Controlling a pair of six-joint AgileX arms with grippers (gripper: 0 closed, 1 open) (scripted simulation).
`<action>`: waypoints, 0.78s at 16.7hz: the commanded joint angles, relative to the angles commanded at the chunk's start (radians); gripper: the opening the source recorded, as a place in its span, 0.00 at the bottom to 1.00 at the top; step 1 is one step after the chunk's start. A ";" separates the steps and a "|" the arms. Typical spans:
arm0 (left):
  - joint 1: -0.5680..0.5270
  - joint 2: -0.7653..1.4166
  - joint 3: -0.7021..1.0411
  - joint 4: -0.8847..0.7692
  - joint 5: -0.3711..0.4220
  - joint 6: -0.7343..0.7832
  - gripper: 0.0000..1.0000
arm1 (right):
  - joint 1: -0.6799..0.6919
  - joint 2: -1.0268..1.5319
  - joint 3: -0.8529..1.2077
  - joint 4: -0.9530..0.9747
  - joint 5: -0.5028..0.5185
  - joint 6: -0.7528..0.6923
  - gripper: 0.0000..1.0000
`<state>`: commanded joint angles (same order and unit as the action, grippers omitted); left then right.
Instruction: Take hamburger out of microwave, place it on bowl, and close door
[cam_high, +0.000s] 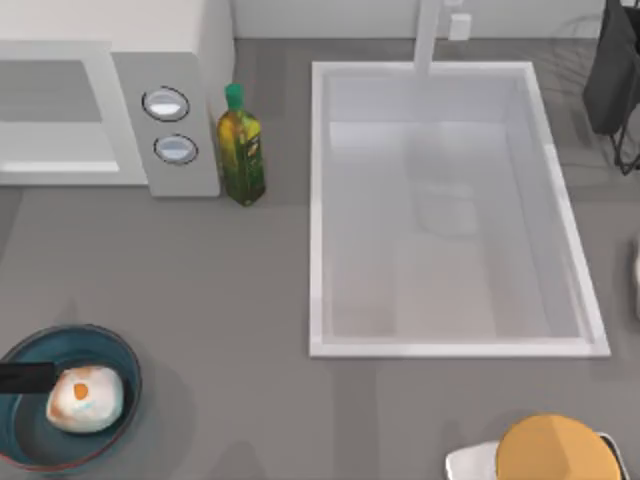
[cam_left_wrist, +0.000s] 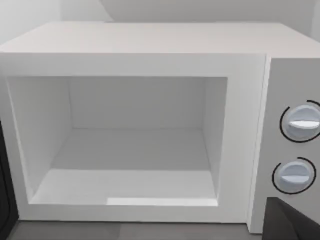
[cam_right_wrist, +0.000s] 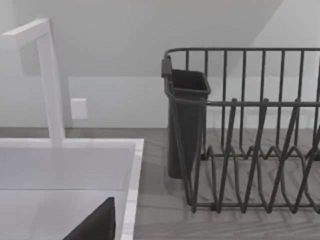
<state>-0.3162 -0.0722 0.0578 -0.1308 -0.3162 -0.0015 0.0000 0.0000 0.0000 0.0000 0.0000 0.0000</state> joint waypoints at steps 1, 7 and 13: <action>-0.037 -0.009 0.007 -0.016 -0.036 0.000 0.00 | 0.000 0.000 0.000 0.000 0.000 0.000 1.00; -0.098 -0.028 0.022 -0.051 -0.098 0.000 0.00 | 0.000 0.000 0.000 0.000 0.000 0.000 1.00; 0.011 -0.048 0.048 -0.100 0.011 -0.001 0.00 | 0.000 0.000 0.000 0.000 0.000 0.000 1.00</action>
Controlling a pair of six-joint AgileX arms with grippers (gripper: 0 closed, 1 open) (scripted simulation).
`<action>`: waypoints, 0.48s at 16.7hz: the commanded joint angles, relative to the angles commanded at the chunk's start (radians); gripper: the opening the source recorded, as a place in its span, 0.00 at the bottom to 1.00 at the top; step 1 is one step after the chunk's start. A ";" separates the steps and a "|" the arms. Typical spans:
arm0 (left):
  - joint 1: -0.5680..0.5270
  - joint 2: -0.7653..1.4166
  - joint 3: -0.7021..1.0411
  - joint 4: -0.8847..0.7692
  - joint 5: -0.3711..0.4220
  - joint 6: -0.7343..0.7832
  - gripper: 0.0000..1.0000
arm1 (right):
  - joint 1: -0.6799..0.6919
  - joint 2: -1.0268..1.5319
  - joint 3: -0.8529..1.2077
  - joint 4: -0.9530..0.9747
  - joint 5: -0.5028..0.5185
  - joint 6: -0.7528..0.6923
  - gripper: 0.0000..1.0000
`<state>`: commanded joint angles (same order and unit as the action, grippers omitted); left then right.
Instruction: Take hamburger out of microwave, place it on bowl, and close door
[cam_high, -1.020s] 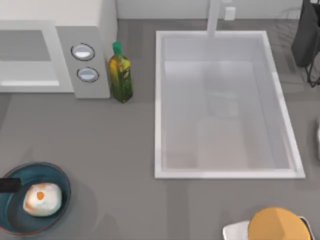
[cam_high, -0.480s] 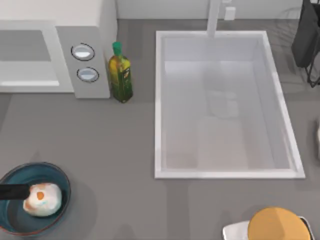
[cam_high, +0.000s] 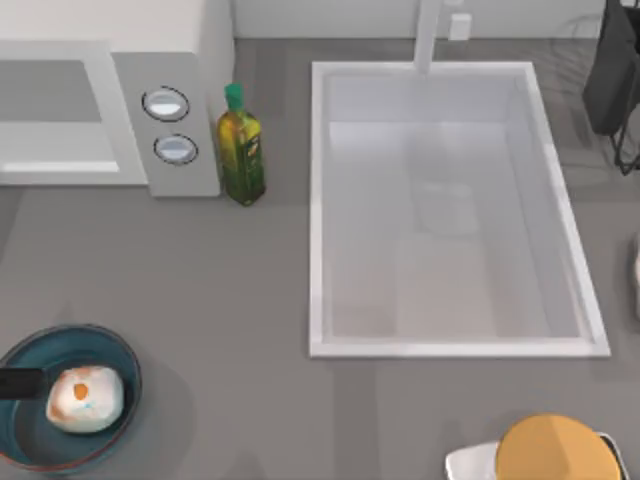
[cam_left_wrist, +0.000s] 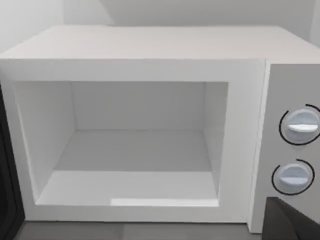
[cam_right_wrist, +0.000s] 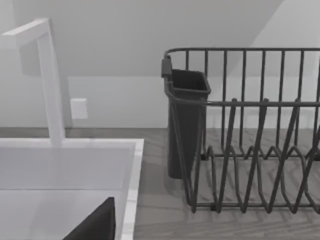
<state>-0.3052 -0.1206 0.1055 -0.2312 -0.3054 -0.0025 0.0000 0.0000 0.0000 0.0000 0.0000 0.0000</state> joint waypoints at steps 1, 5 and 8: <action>0.036 -0.008 0.010 -0.018 0.036 0.000 0.00 | 0.000 0.000 0.000 0.000 0.000 0.000 1.00; 0.184 -0.035 0.043 -0.077 0.184 0.000 0.00 | 0.000 0.000 0.000 0.000 0.000 0.000 1.00; 0.200 -0.039 0.048 -0.087 0.200 0.000 0.00 | 0.000 0.000 0.000 0.000 0.000 0.000 1.00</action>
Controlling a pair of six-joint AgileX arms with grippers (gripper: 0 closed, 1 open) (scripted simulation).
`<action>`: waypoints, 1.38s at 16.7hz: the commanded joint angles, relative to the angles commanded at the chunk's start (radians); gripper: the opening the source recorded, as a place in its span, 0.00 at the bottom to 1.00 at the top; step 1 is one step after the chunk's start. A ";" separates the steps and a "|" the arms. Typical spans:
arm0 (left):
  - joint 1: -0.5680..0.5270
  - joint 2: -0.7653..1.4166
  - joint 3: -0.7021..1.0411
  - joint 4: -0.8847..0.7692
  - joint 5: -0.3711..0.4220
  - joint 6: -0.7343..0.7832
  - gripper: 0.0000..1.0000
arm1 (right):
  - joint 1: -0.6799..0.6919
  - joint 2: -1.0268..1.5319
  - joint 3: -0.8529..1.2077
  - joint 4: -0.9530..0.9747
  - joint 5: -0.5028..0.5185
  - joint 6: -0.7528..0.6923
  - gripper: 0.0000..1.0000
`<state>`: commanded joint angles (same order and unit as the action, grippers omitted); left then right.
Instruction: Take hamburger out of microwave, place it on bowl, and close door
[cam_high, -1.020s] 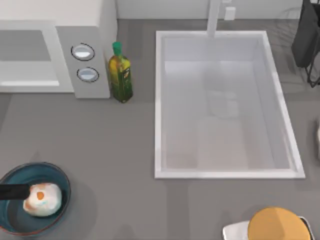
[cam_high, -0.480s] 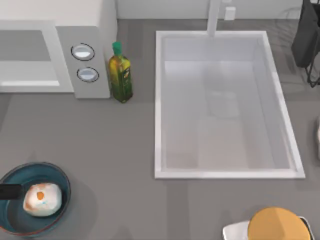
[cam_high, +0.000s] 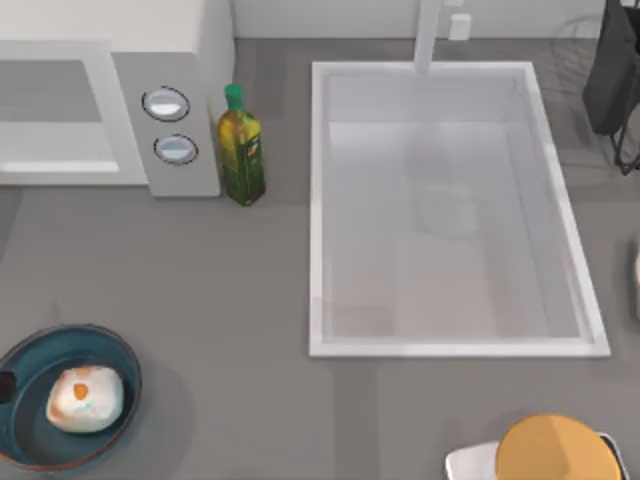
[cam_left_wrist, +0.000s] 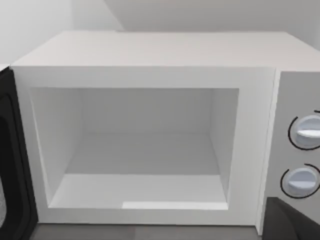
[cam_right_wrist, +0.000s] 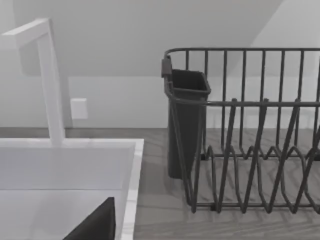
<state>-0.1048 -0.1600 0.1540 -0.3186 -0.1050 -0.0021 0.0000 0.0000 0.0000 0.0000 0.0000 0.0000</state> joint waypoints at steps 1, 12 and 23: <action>0.000 0.000 0.000 0.000 0.000 0.000 0.00 | 0.000 0.000 0.000 0.000 0.000 0.000 1.00; 0.038 0.000 -0.003 -0.003 0.040 0.001 0.00 | 0.000 0.000 0.000 0.000 0.000 0.000 1.00; 0.550 0.652 0.485 -0.187 0.325 0.417 0.00 | 0.000 0.000 0.000 0.000 0.000 0.000 1.00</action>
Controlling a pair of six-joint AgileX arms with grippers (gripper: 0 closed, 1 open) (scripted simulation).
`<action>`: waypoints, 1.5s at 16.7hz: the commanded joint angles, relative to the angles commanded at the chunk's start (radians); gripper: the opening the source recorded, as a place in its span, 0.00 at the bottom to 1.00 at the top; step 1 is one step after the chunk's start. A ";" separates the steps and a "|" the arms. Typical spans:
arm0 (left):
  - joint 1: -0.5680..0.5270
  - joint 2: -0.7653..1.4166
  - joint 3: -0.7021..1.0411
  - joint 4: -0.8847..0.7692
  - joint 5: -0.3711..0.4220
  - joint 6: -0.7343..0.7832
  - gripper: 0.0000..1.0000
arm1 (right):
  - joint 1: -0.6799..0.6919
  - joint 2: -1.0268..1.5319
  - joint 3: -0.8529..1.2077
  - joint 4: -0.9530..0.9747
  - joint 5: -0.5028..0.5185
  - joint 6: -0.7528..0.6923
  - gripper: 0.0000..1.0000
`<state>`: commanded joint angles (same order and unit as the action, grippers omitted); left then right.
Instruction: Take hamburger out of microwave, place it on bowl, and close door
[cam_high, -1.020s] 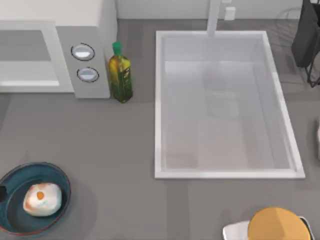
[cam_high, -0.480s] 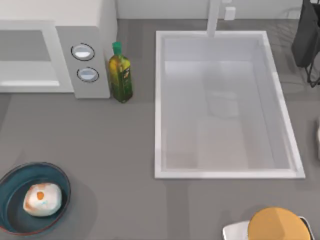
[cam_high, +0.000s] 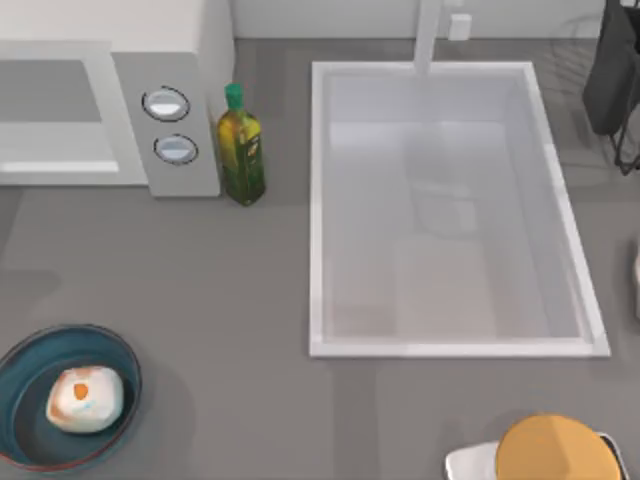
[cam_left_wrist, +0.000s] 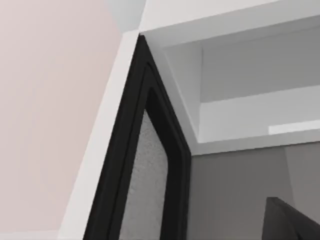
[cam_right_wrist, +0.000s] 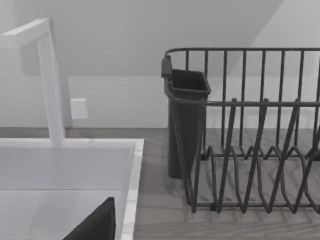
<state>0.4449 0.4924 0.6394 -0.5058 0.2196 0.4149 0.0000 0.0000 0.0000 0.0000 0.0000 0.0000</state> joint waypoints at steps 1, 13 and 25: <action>0.065 0.107 0.067 -0.024 0.039 0.052 0.00 | 0.000 0.000 0.000 0.000 0.000 0.000 1.00; 0.591 1.197 0.711 -0.246 0.423 0.485 0.00 | 0.000 0.000 0.000 0.000 0.000 0.000 1.00; 0.604 1.294 0.701 -0.187 0.451 0.512 0.00 | 0.000 0.000 0.000 0.000 0.000 0.000 1.00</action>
<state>1.0488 1.7865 1.3401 -0.6925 0.6711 0.9269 0.0000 0.0000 0.0000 0.0000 0.0000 0.0000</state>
